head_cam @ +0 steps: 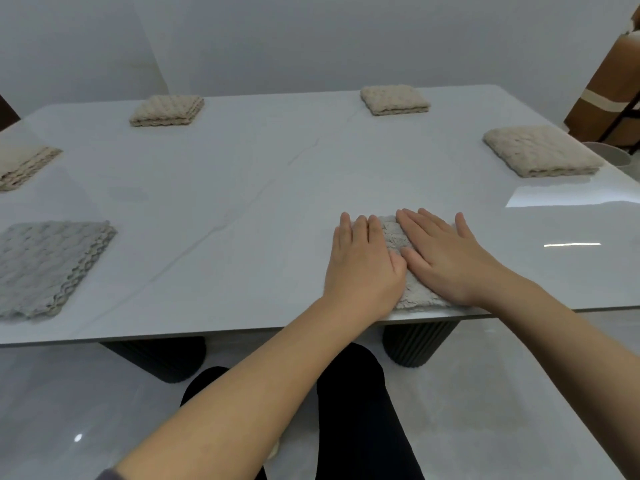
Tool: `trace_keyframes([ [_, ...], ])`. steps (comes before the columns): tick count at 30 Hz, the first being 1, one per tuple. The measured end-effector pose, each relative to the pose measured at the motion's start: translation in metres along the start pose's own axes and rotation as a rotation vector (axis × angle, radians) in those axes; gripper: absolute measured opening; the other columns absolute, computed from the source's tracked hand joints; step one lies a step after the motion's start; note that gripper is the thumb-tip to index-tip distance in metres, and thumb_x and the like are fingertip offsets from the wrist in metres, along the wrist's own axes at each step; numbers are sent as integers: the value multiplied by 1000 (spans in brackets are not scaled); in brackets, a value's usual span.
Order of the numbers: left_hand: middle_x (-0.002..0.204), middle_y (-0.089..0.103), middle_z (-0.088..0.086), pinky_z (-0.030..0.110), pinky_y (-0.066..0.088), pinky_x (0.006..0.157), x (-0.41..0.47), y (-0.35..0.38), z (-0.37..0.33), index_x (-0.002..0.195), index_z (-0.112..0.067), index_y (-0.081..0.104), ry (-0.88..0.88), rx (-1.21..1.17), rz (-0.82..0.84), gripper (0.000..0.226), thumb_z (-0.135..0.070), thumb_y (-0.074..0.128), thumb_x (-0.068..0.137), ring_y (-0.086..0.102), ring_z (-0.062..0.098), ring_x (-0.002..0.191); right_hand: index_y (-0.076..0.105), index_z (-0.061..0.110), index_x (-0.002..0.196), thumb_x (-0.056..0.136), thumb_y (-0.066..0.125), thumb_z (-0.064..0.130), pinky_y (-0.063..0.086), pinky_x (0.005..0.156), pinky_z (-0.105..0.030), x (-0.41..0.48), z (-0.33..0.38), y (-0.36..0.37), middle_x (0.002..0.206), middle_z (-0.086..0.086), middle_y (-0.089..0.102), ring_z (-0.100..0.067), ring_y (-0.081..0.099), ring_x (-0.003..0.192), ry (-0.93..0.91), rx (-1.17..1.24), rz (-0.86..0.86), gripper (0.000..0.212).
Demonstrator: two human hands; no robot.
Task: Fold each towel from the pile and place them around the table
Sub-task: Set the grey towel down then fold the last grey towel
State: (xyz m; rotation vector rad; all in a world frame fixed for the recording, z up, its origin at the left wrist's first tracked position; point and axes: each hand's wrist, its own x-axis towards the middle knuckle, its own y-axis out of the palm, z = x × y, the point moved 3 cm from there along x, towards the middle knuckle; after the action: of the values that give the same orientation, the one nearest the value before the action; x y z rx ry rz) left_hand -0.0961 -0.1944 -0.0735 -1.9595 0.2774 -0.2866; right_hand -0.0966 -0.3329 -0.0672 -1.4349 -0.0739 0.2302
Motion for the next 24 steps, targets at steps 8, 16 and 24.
trace_keyframes([
  [8, 161, 9, 13, 40, -1, 122, 18, 9, -21, 153, -1, 8, 15, -49, 15, 62, -28, 25, 100, -8, 30, 149, 0, 22, 157, 100, 13, 45, -7, 121, -46, 3, -29, -3, 164, 6, 2, -11, -4, 150, 29, 2, -1, 63],
  [16, 162, -6, 15, 43, -5, 121, 21, 15, -28, 154, -3, -2, -38, 40, 62, 65, -33, 19, 100, -13, 30, 148, -1, 20, 156, 100, 9, 45, -10, 120, -42, 5, -38, -7, 164, 4, -1, -12, -7, 150, -12, -26, 22, 63],
  [24, 162, -15, 1, 49, -9, 119, 19, -1, -16, 155, -12, -6, 102, 168, 81, 62, -34, 16, 101, -17, 16, 148, -7, 13, 155, 94, 6, 45, -12, 117, -28, 1, -23, -12, 163, -2, -12, -14, -16, 148, -47, -50, -13, 70],
])
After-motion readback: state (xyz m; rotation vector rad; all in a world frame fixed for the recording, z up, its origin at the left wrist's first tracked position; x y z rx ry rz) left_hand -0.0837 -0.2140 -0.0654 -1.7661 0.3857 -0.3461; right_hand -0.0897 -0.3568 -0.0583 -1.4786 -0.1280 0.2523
